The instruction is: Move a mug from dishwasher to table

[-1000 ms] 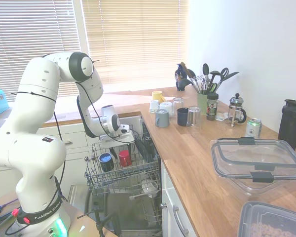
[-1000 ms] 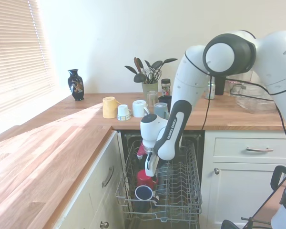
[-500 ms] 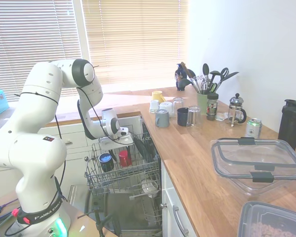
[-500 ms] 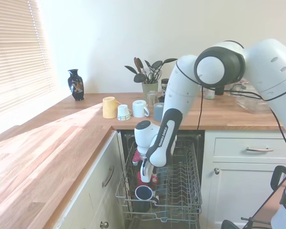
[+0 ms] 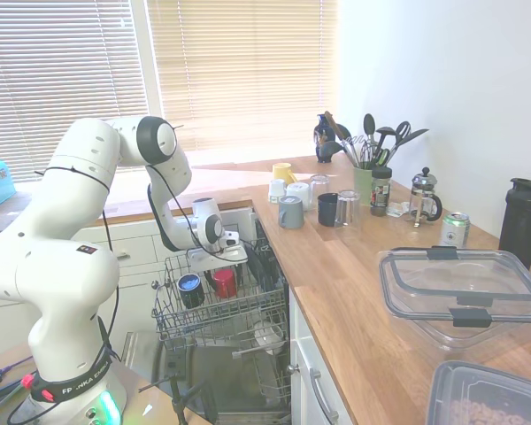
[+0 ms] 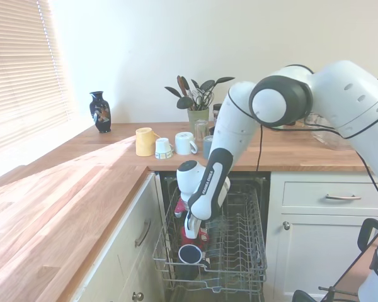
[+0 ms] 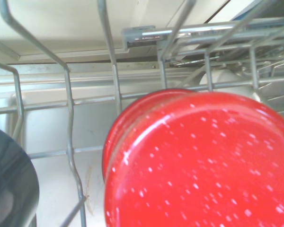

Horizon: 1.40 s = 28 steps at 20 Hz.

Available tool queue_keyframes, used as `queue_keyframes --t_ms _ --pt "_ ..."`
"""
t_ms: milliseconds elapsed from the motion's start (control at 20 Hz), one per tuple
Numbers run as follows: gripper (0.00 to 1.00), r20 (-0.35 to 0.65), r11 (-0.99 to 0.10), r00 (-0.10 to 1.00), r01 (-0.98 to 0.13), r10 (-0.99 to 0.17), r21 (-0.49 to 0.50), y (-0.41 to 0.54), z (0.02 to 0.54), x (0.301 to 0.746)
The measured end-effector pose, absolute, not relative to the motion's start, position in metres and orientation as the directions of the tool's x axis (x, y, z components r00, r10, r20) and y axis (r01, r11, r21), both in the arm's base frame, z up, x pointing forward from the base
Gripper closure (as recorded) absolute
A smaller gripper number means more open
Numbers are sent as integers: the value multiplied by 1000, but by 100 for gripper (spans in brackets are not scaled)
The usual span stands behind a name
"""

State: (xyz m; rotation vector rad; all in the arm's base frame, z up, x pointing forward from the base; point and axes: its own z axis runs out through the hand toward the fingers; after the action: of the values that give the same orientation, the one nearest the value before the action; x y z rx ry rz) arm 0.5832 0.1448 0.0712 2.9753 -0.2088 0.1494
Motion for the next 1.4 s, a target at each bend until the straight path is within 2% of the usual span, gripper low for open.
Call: queue_keyframes --t_ms 300,350,1400 --pt "0 108 -980 987 -137 -122 146 149 58 584" --pt "100 109 -980 986 -138 -123 145 149 56 585" --pt "100 103 -979 986 -144 -131 141 153 40 580"
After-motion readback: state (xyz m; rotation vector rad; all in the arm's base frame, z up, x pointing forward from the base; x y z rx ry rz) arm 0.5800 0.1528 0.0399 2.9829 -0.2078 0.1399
